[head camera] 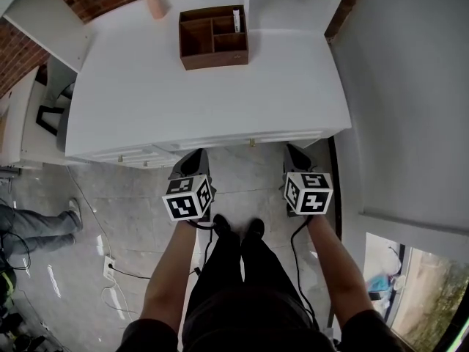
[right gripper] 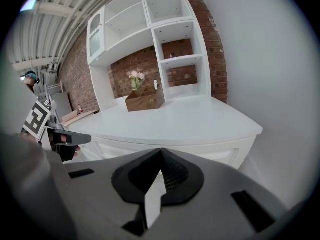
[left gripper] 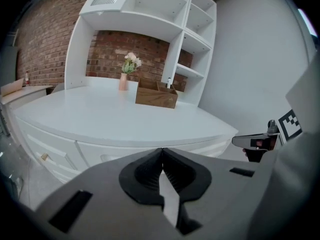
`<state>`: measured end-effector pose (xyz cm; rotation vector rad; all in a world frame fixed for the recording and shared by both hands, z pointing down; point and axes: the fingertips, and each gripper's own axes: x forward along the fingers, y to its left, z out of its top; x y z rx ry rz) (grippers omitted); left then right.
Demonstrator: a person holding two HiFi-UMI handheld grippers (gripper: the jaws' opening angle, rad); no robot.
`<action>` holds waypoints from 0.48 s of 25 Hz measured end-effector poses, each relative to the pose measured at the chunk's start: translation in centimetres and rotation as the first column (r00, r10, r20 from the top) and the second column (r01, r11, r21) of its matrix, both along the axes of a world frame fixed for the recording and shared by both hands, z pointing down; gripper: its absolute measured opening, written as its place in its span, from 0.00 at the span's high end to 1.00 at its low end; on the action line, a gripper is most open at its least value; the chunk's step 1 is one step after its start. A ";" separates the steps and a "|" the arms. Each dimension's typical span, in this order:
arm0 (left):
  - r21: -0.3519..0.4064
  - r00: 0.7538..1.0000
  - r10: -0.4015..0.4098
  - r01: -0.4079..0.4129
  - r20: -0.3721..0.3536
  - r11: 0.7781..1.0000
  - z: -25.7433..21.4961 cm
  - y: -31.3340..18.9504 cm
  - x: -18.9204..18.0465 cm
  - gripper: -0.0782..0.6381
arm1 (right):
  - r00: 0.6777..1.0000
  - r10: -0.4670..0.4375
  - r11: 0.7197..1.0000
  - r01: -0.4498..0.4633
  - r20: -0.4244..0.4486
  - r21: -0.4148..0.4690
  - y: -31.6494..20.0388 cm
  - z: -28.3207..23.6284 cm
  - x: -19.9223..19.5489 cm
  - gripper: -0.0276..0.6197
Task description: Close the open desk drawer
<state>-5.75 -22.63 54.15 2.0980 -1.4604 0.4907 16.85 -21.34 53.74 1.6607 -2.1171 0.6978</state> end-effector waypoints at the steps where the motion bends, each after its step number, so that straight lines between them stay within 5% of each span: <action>1: 0.017 1.000 0.008 -0.008 0.006 1.000 -0.7 0.3 0.2 0.88 | 1.000 -0.006 1.000 0.005 0.005 0.016 0.4 -0.7 -0.1 0.95; 12: 0.184 0.999 0.039 -0.043 0.024 0.982 -8.1 5.1 0.6 0.88 | 0.998 -0.031 0.985 0.020 0.061 0.174 5.3 -8.3 -0.4 0.95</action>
